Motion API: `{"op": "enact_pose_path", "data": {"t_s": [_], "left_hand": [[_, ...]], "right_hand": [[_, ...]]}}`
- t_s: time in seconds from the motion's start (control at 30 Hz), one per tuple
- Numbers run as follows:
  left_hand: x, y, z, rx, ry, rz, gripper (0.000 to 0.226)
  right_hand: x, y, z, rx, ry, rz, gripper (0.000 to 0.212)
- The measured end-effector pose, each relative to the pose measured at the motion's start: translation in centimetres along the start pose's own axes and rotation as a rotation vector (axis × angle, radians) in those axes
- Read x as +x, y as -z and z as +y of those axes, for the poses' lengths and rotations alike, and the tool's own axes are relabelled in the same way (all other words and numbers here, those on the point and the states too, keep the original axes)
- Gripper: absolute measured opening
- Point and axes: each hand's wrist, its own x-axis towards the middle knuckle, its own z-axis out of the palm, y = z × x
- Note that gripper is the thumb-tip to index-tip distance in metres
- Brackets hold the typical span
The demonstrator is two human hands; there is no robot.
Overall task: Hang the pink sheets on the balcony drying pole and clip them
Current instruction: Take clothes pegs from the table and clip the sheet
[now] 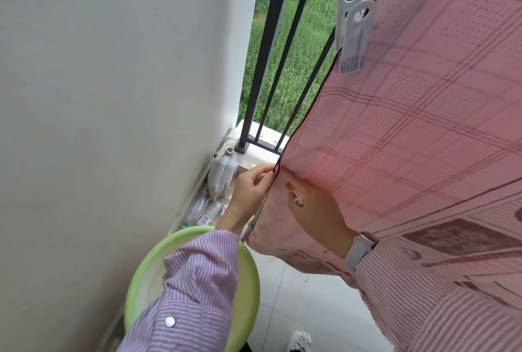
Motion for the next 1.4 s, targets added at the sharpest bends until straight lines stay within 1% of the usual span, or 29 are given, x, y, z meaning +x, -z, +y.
{"op": "enact_pose_path", "data": {"t_s": [0.03,0.1,0.2,0.27,0.3,0.37,0.43,0.47,0.53,0.6,0.7,0.8,0.87,0.9,1.0,1.07,1.2,1.4], "left_hand": [[-0.1,0.0,-0.2,-0.026,0.009,-0.03,0.021],[-0.1,-0.1,-0.7,0.008,-0.02,-0.026,0.021],[0.3,-0.6,-1.6,0.112,-0.059,0.073,0.013],[0.5,-0.9,-1.9,0.207,-0.063,0.143,0.006],[0.5,-1.0,-2.0,0.256,-0.067,0.165,0.005],[0.5,-1.1,-2.1,0.305,-0.078,0.175,0.007],[0.5,-0.9,-2.3,0.307,-0.078,0.17,0.009],[0.5,-0.8,-2.2,0.31,-0.074,0.166,0.01],[0.7,-0.5,-2.3,0.339,-0.071,0.152,0.01],[0.8,-0.2,-2.2,0.361,-0.072,0.134,0.01],[0.8,0.1,-2.2,0.367,-0.079,0.121,0.012],[0.4,-0.1,-1.9,0.378,-0.085,0.135,0.016],[0.4,-0.2,-2.0,0.377,-0.082,0.142,0.012],[0.4,-0.3,-2.0,0.375,-0.079,0.14,0.013],[0.4,-0.2,-2.2,0.344,-0.062,0.122,0.018],[0.4,-0.2,-2.3,0.341,-0.058,0.124,0.019],[0.6,-0.2,-2.5,0.372,-0.062,0.127,0.014],[0.6,-0.1,-3.0,0.372,-0.036,0.111,0.012]], "right_hand": [[0.1,-0.1,0.3,-0.008,0.006,-0.027,0.053],[0.4,0.1,0.6,0.027,0.009,-0.08,0.053],[0.5,1.4,0.8,0.115,-0.003,-0.159,0.041],[0.6,2.4,0.8,0.055,-0.006,-0.23,0.03],[0.8,2.8,0.8,-0.003,0.005,-0.243,0.031],[1.0,3.7,0.5,-0.115,0.066,-0.221,0.046],[1.3,4.4,0.1,-0.15,0.126,-0.216,0.053],[1.5,4.8,-0.4,-0.118,0.13,-0.247,0.056],[2.3,5.5,-1.4,0.033,0.108,-0.347,0.057],[3.2,6.3,-2.6,0.12,0.11,-0.431,0.051],[4.1,6.9,-3.9,0.075,0.129,-0.559,0.035],[4.4,7.1,-4.3,0.038,0.139,-0.644,0.039],[4.3,7.2,-4.6,0.007,0.146,-0.636,0.047],[4.3,7.3,-4.8,-0.022,0.158,-0.603,0.048],[4.7,7.7,-5.4,-0.077,0.197,-0.516,0.04],[4.9,7.8,-5.5,-0.07,0.191,-0.519,0.038],[4.9,7.9,-5.0,-0.069,0.132,-0.519,0.042],[4.3,8.5,-5.0,-0.136,0.113,-0.522,0.036]]}}
